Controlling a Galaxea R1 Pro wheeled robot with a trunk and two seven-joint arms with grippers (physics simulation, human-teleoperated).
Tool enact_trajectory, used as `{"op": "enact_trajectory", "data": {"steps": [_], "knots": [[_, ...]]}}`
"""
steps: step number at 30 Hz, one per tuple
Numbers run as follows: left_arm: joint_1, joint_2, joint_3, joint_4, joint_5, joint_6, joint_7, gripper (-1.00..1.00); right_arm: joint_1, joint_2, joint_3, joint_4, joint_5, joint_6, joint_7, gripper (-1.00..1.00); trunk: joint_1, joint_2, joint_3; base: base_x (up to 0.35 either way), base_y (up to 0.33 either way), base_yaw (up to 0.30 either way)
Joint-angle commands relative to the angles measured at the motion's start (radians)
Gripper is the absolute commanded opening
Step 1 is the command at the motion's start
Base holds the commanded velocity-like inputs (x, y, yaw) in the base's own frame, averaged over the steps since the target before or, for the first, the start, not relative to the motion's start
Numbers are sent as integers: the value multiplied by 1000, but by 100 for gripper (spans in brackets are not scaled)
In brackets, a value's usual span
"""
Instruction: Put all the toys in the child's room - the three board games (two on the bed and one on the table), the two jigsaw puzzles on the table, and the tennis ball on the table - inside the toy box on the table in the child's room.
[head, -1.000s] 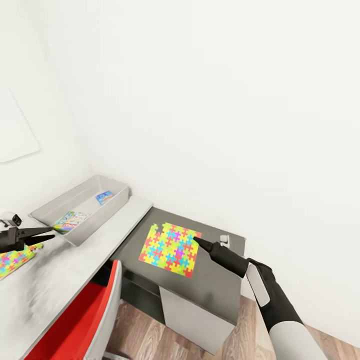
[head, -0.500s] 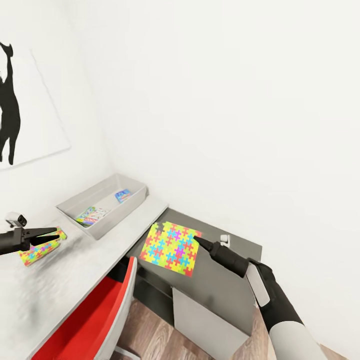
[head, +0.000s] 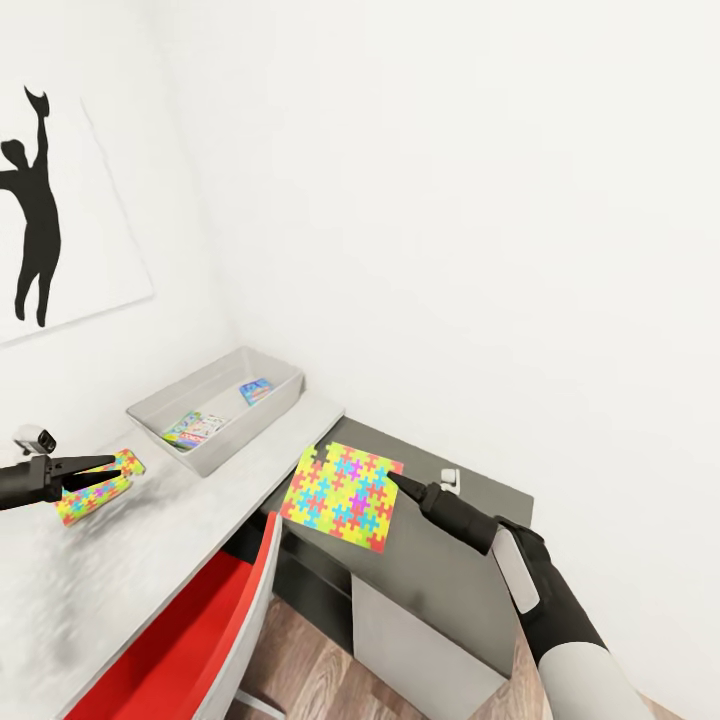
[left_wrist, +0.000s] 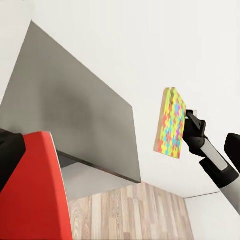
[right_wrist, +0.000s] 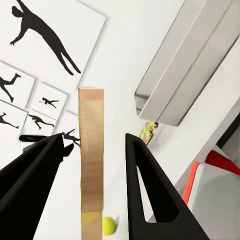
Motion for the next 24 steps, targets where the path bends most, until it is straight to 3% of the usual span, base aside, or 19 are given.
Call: {"op": "enact_trajectory", "data": {"steps": [1,10,24], "knots": [[-1,0,0,0,0,11,-4,100,-1,1,-2,0,-2,5,2,-100,1,-2,-1,0,0,0],[-1,-5,0,0,0,10,-4,100,-1,1,-2,0,-2,3,1,-100,1,-2,11,0,0,9],[-1,-7,0,-3,1,10,-4,100,-1,2,-1,0,-2,3,0,-100,1,-2,34,-31,0,88]]}}
